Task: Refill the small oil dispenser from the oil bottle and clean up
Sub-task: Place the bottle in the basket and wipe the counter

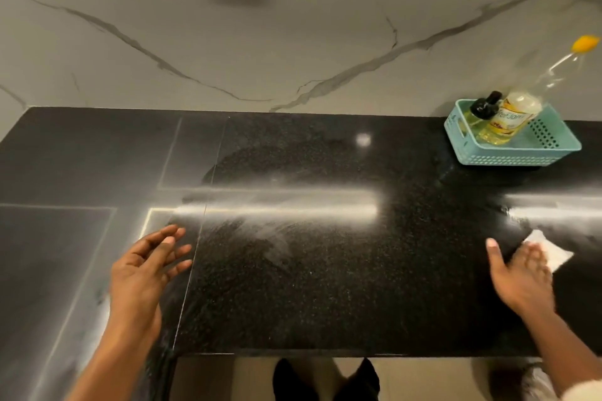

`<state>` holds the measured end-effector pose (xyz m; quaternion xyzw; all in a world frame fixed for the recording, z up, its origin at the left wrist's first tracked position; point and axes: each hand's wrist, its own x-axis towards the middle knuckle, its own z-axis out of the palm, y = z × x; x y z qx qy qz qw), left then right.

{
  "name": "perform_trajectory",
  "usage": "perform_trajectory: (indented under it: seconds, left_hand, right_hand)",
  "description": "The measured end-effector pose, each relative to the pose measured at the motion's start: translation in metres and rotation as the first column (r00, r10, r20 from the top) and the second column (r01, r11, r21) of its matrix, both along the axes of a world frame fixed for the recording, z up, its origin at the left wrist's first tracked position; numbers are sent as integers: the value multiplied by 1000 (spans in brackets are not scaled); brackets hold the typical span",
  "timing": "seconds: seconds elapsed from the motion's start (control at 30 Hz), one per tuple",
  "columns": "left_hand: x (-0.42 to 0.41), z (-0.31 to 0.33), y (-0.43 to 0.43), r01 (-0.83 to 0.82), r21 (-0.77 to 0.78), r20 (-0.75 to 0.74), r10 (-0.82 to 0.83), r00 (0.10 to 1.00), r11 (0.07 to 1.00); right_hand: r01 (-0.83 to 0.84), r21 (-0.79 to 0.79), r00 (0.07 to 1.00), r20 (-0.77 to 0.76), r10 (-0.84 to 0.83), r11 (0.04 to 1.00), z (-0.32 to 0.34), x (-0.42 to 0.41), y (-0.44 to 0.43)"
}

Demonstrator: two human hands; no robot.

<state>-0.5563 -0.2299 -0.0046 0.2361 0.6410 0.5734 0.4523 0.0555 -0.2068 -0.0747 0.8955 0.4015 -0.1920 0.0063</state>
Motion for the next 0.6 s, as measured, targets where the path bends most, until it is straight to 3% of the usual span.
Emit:
perform_trajectory:
  seconds: [0.07, 0.17, 0.23, 0.33, 0.4, 0.43, 0.5, 0.57, 0.6]
  left_hand:
    - [3, -3, -1, 2, -1, 6, -2, 1000, 1000]
    - [11, -7, 3, 28, -1, 12, -28, 1000, 1000]
    - [18, -5, 6, 37, 3, 20, -37, 999, 999]
    - [30, 6, 9, 53, 27, 26, -54, 998, 998]
    - [33, 9, 9, 64, 30, 13, -65, 998, 997]
    - [35, 10, 9, 75, 27, 3, -75, 997, 997]
    - [38, 14, 14, 89, 31, -2, -89, 996, 996]
    - [41, 17, 21, 99, 45, -10, -99, 995, 994]
    - [43, 17, 25, 104, 49, -13, -104, 994, 993]
  right_hand:
    - [11, 75, 1000, -4, -11, 997, 0, -36, 17]
    - [-353, 128, 935, 15, 354, 927, 4, -161, 42]
    - [-588, 165, 792, -85, 605, 792, 3, -265, 39]
    - [-827, 305, 436, -184, 881, 473, 12, -395, -1]
    - [-912, 227, 336, -61, 940, 341, -9, -460, -25]
    - [-950, 192, 216, -162, 963, 245, -30, -484, -49]
    - [-937, 236, 187, -287, 940, 258, -52, -516, -77]
    - [-973, 180, 103, -226, 969, 146, -30, -497, -75]
    - [-953, 244, 148, -153, 977, 182, -10, -477, -65]
